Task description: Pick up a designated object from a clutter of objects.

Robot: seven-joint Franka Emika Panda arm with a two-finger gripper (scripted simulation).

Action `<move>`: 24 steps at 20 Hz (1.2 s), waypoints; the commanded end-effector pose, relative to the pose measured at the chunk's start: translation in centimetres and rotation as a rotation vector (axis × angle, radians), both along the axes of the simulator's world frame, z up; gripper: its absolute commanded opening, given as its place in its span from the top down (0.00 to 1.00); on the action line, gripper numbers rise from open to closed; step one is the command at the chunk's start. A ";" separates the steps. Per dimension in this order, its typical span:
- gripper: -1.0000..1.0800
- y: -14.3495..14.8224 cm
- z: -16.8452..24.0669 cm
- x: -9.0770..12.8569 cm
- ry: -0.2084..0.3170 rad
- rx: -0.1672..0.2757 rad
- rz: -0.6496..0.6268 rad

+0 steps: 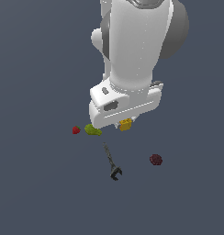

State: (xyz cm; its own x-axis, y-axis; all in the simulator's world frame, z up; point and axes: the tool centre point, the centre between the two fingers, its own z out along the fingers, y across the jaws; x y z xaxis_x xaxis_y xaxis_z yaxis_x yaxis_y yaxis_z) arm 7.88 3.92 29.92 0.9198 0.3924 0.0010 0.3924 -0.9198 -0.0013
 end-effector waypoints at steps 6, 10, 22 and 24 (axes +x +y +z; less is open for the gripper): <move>1.00 -3.5 7.7 0.1 0.000 0.000 0.000; 1.00 -4.9 10.6 0.2 0.000 0.000 0.000; 1.00 -6.5 14.2 0.5 0.000 -0.001 -0.001; 1.00 -6.5 14.2 0.6 0.000 -0.001 -0.001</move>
State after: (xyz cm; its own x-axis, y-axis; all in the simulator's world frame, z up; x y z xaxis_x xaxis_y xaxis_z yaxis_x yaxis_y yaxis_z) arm 8.42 -2.61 44.04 0.9204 0.3910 0.0003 0.3910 -0.9204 0.0000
